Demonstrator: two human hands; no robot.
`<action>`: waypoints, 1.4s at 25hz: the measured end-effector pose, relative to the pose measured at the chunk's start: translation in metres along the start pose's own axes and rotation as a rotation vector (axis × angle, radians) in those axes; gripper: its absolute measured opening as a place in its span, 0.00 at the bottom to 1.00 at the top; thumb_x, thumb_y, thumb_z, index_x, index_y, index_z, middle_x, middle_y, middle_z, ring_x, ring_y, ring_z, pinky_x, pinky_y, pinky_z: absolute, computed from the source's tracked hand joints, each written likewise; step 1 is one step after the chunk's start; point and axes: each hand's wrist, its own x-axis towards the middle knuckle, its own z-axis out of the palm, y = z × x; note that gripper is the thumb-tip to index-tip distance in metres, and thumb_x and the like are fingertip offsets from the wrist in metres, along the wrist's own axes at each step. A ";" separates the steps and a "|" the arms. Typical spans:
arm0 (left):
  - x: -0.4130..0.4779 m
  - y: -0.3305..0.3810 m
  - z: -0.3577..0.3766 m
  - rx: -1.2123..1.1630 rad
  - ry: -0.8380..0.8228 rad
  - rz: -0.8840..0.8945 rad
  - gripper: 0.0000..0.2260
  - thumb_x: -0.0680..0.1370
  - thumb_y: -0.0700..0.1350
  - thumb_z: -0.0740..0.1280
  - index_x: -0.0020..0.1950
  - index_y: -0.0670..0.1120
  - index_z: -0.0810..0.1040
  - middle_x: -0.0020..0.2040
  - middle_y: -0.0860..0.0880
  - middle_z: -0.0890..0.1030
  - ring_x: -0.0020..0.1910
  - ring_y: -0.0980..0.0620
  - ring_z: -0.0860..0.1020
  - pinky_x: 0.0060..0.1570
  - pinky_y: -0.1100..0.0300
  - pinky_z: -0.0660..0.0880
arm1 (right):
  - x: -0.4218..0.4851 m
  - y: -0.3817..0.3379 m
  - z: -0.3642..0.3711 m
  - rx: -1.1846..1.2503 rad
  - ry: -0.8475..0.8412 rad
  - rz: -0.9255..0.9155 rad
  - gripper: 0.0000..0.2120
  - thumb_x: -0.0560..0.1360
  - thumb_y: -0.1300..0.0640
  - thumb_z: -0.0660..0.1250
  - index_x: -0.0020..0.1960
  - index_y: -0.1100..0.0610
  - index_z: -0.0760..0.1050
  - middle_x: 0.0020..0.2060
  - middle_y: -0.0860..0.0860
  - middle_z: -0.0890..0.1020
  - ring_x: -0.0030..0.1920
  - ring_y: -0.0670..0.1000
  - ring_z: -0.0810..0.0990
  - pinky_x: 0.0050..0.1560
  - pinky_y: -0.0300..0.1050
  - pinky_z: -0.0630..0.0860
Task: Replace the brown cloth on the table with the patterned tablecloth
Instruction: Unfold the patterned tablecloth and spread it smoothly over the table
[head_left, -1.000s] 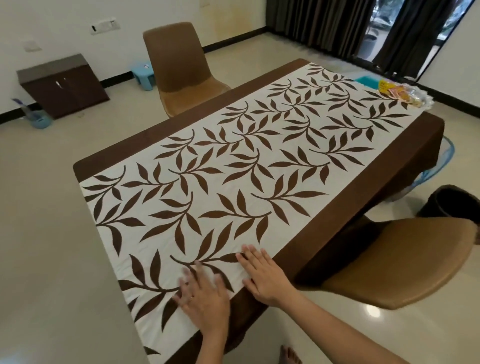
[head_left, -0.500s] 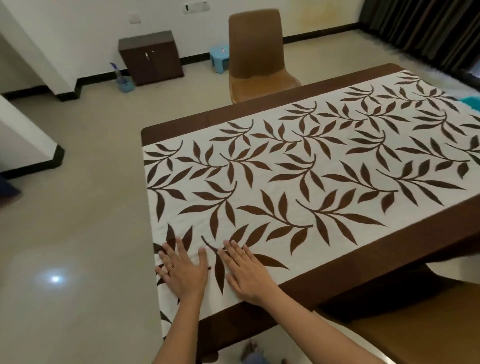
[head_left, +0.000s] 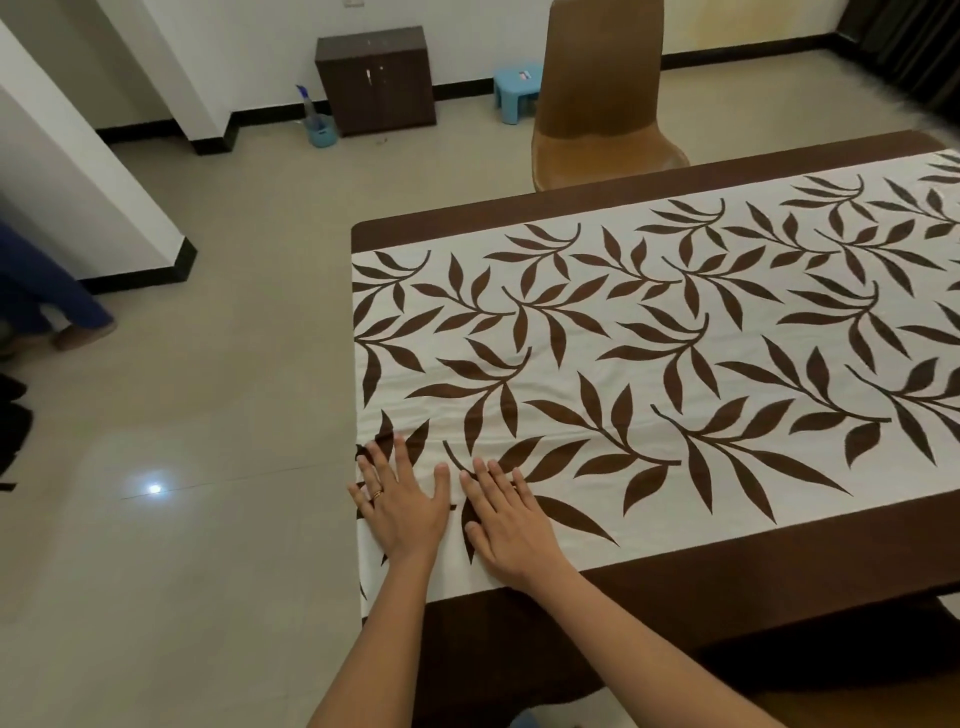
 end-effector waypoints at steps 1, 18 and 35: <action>0.002 -0.001 0.000 0.001 -0.005 0.005 0.35 0.75 0.68 0.45 0.79 0.52 0.49 0.79 0.42 0.51 0.77 0.42 0.48 0.74 0.42 0.43 | 0.003 0.000 0.000 0.000 0.001 0.002 0.29 0.79 0.45 0.52 0.77 0.54 0.54 0.76 0.54 0.58 0.76 0.53 0.55 0.72 0.52 0.45; -0.055 -0.058 -0.021 -0.085 -0.097 0.008 0.30 0.79 0.62 0.50 0.79 0.51 0.52 0.79 0.42 0.50 0.77 0.40 0.52 0.73 0.42 0.52 | -0.056 -0.007 0.001 0.028 -0.026 -0.108 0.32 0.81 0.40 0.46 0.79 0.53 0.43 0.78 0.51 0.42 0.76 0.48 0.35 0.74 0.51 0.37; -0.161 0.024 0.010 0.018 -0.017 0.206 0.28 0.80 0.60 0.47 0.79 0.51 0.52 0.78 0.47 0.54 0.78 0.48 0.50 0.75 0.45 0.48 | -0.111 0.068 -0.014 0.012 0.023 -0.048 0.29 0.81 0.44 0.44 0.79 0.56 0.47 0.78 0.53 0.47 0.78 0.52 0.43 0.75 0.51 0.40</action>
